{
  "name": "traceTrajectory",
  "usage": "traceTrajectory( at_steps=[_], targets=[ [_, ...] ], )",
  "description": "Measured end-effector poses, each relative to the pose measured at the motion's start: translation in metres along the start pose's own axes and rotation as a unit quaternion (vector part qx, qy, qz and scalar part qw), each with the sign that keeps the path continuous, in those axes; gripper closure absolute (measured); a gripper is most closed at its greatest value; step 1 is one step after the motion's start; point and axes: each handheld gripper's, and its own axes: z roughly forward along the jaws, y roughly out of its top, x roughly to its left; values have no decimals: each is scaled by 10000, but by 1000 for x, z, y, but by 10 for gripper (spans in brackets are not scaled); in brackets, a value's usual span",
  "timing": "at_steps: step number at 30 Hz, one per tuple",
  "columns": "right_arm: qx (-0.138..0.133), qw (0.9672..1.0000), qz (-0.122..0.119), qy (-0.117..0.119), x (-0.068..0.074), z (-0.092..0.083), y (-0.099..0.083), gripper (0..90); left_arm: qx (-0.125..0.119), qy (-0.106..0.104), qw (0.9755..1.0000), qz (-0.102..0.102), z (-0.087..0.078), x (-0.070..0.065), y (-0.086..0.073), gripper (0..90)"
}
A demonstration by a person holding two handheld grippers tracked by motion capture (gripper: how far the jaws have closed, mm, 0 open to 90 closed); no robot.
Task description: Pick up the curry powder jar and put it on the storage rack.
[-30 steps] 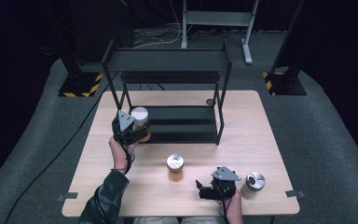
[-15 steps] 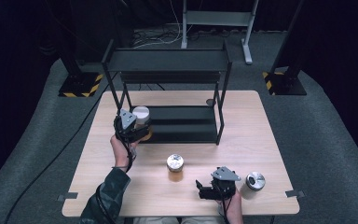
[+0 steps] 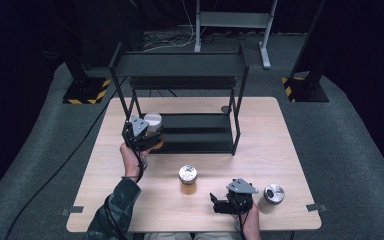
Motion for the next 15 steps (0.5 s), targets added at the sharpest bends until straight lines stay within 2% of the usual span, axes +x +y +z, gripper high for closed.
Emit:
traceTrajectory(
  at_steps=[12, 15],
  targets=[
    [-5, 10000, -2, 1, 0, 0, 0, 16, 83, 9, 10000, 51, 5, 1, 1, 344],
    [-13, 10000, -4, 2, 0, 0, 0, 16, 79, 13, 10000, 10, 6, 1, 1, 344]
  ],
)
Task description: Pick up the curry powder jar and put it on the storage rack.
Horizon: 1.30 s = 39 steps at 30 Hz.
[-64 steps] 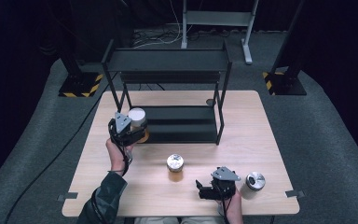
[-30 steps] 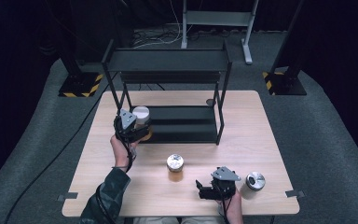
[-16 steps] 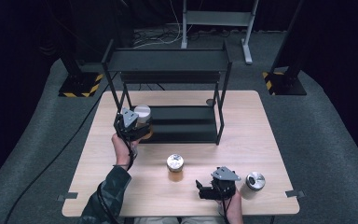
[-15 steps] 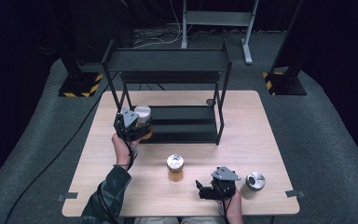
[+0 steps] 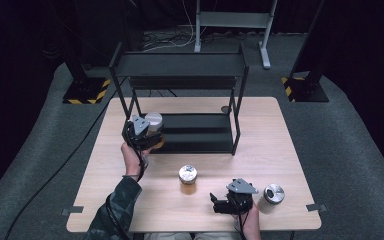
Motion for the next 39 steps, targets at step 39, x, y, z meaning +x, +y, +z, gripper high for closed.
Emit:
traceTrajectory(
  at_steps=[39],
  targets=[
    [-21, 10000, -10, 3, 0, 0, -1, 17, 103, 53, 9999, -11, 15, 2, 0, 344]
  ],
)
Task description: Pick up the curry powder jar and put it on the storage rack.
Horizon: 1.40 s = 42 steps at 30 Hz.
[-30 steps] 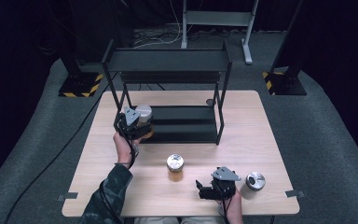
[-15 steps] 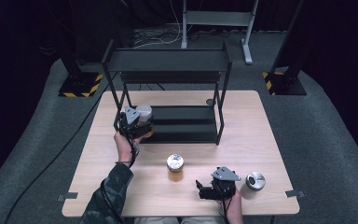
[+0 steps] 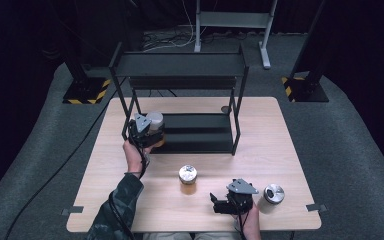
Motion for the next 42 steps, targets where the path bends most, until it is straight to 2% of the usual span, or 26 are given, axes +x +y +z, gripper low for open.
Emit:
traceTrajectory(
  at_steps=[42],
  targets=[
    [-7, 10000, -7, 6, 0, 0, 0, 18, 138, 147, 9997, -107, 16, 6, -3, 344]
  ],
)
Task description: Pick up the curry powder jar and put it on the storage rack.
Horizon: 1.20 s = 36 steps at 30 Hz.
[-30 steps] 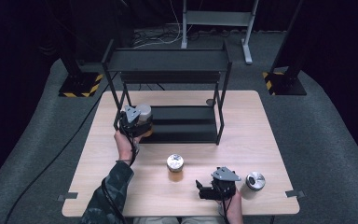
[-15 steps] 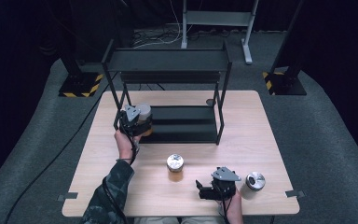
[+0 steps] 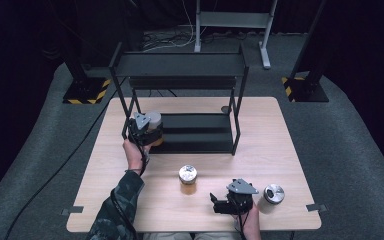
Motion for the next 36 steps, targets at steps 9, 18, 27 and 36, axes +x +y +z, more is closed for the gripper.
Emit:
traceTrajectory(
  at_steps=[9, 18, 27, 36],
  targets=[
    [-1, 10000, 1, 3, 0, 0, 0, 18, 48, 34, 10000, -1, 3, 2, 2, 344],
    [-2, 10000, -3, 6, 0, 0, 0, 18, 77, 68, 9999, -21, 7, 2, 2, 344],
    [-6, 10000, -4, 6, 0, 0, 0, 18, 105, 92, 9998, -106, 12, 2, 0, 344],
    [-11, 10000, -5, 7, 0, 0, 0, 18, 143, 99, 9997, -190, 17, 4, -2, 344]
  ],
)
